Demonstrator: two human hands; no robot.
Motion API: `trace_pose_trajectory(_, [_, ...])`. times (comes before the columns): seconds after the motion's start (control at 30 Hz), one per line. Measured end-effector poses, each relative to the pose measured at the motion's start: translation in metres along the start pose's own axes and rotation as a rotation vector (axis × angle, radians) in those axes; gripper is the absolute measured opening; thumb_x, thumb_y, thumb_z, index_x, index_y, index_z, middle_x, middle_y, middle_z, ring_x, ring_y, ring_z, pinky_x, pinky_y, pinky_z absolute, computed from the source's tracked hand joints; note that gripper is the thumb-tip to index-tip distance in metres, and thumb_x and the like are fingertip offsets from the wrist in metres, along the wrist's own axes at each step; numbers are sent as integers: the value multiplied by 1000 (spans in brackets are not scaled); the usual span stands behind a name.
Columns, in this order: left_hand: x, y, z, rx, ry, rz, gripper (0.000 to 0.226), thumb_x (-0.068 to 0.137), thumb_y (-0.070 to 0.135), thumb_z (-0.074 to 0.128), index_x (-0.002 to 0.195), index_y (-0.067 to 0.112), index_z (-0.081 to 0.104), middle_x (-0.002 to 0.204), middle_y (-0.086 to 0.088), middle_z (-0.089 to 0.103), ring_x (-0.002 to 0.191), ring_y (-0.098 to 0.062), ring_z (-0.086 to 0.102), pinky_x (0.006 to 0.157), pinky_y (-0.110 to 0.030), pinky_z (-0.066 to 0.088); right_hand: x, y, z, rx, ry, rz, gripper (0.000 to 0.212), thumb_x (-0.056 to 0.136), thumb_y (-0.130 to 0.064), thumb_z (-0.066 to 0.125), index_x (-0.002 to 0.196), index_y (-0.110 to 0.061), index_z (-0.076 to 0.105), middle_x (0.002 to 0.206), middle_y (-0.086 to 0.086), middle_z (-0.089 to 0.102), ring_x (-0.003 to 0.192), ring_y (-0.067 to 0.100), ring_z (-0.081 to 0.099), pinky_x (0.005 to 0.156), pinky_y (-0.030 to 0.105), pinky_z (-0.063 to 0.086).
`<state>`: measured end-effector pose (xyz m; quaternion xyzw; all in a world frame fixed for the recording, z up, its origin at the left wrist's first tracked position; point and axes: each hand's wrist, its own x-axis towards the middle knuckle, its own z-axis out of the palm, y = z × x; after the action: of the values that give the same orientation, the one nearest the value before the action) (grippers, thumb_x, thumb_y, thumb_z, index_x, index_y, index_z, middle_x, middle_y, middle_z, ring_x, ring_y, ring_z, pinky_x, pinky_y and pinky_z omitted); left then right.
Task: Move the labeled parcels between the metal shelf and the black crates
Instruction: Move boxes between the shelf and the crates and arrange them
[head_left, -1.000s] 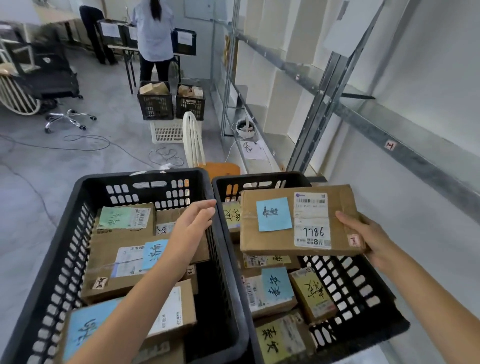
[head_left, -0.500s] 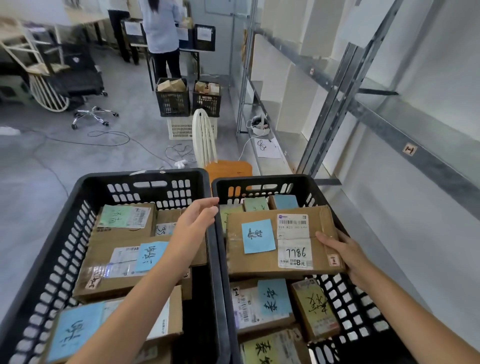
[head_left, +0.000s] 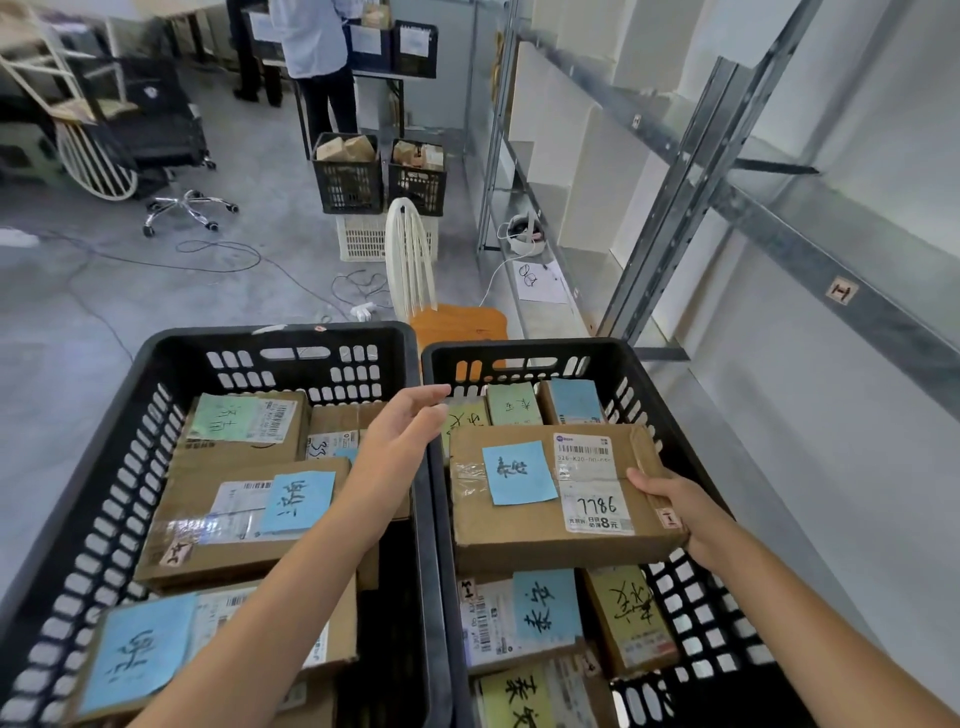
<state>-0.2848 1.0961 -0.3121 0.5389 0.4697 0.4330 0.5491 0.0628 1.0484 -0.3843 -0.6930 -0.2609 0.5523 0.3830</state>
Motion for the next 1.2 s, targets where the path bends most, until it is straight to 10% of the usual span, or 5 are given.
trace_pose_trajectory(0.3, [-5,4,-2,143,-24,46,26,98,23,55,122,31,62,119,21,64,110,10,57,92,-16,43,10,19,8,8,106,-29,57,87,-22,75,139,-17,54,103,13,77,97,35,73,90,50,57])
trace_pose_trajectory(0.5, [-8,-19,36,706,-251,53,39,97,28,57,136,27,53,136,9,55,114,-5,55,82,-12,46,6,21,12,8,111,-53,70,77,-35,81,140,-23,53,102,8,78,97,30,74,93,51,56])
trace_pose_trajectory(0.67, [-4,-34,70,1166,-468,84,41,97,27,58,135,12,49,147,0,38,125,-20,49,100,-35,47,-3,22,13,-49,63,-61,72,71,-52,76,135,-26,56,102,3,78,100,26,73,94,47,55])
trace_pose_trajectory(0.97, [14,-24,75,1184,-402,118,34,91,39,65,118,20,56,123,3,48,114,-17,50,86,-36,51,-23,1,16,-299,185,-220,53,99,-47,54,146,-24,47,122,-2,67,89,6,68,65,19,54])
trace_pose_trajectory(1.2, [21,-2,84,1066,-356,336,28,99,34,53,123,20,54,130,5,52,111,-14,53,85,-31,50,-73,-34,13,-601,386,-490,43,102,-37,52,144,-27,51,145,-6,55,134,12,49,102,25,36])
